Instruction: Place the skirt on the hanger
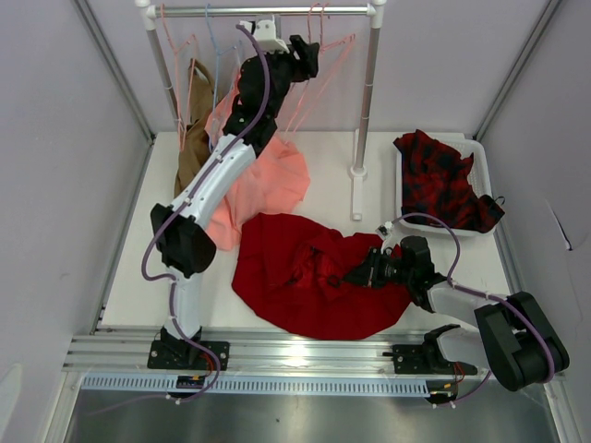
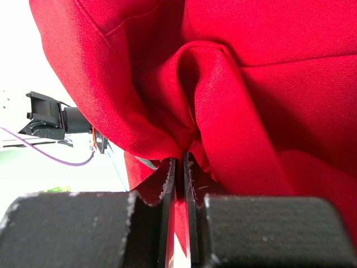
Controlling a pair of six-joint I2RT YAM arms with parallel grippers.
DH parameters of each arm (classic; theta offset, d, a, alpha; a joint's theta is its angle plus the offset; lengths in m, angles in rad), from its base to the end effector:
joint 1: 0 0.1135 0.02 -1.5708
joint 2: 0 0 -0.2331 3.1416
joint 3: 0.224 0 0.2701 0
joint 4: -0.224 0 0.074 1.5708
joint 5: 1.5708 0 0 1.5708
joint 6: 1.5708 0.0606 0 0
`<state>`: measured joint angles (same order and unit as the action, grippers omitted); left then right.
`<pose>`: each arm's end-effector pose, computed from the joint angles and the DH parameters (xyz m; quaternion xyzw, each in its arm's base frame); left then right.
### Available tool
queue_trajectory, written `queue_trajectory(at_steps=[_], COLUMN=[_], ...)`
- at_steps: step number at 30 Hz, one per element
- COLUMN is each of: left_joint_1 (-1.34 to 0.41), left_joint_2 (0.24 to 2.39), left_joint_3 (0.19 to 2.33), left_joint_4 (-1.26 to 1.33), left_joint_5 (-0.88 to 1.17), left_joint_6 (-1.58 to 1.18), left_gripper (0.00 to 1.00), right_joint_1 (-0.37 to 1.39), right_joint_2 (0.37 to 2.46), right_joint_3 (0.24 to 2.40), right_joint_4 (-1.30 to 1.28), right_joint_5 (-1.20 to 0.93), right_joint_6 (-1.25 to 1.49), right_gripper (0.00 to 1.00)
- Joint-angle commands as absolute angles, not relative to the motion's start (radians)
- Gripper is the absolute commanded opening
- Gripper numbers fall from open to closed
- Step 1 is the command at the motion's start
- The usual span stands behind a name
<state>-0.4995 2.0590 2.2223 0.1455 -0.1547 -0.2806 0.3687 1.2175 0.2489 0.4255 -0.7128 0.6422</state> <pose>0.4495 -0.2346 0.4621 0.0022 0.5915 -0.2639 0.7619 0.2101 0.1237 0.0872 -0.0586 0.8319 0.4889 0.2559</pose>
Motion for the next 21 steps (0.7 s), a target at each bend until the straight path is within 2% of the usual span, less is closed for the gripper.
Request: queue_trajectory(at_steps=[1, 7, 13, 14, 16, 19, 21], left_joint_1=[-0.491, -0.491, -0.491, -0.491, -0.492, -0.494, -0.497], left_joint_2=[2.088, 2.092, 2.083, 2.080, 2.074, 2.062, 2.054], left_joint_3=[2.266, 2.252, 2.230, 2.233, 2.230, 2.240, 2.253], left_joint_4=[0.115, 0.084, 0.086, 0.084, 0.084, 0.086, 0.078], left_joint_5=[-0.166, -0.193, -0.193, -0.195, -0.195, -0.180, -0.176], left_joint_6=[-0.285, -0.278, -0.278, -0.276, -0.267, -0.247, -0.229], left_gripper=[0.65, 0.61, 0.49, 0.39, 0.29, 0.14, 0.08], right_joint_1=[0.377, 0.379, 0.380, 0.380, 0.380, 0.382, 0.385], right_joint_2=[1.219, 1.218, 1.220, 1.218, 1.216, 1.213, 1.216], right_joint_3=[0.273, 0.272, 0.272, 0.272, 0.272, 0.272, 0.270], right_joint_4=[0.453, 0.453, 0.453, 0.453, 0.453, 0.453, 0.453], right_joint_5=[-0.707, -0.707, -0.706, -0.706, -0.707, -0.706, -0.706], right_joint_6=[0.617, 0.618, 0.617, 0.617, 0.617, 0.618, 0.617], right_gripper=[0.00, 0.00, 0.00, 0.00, 0.00, 0.00, 0.00])
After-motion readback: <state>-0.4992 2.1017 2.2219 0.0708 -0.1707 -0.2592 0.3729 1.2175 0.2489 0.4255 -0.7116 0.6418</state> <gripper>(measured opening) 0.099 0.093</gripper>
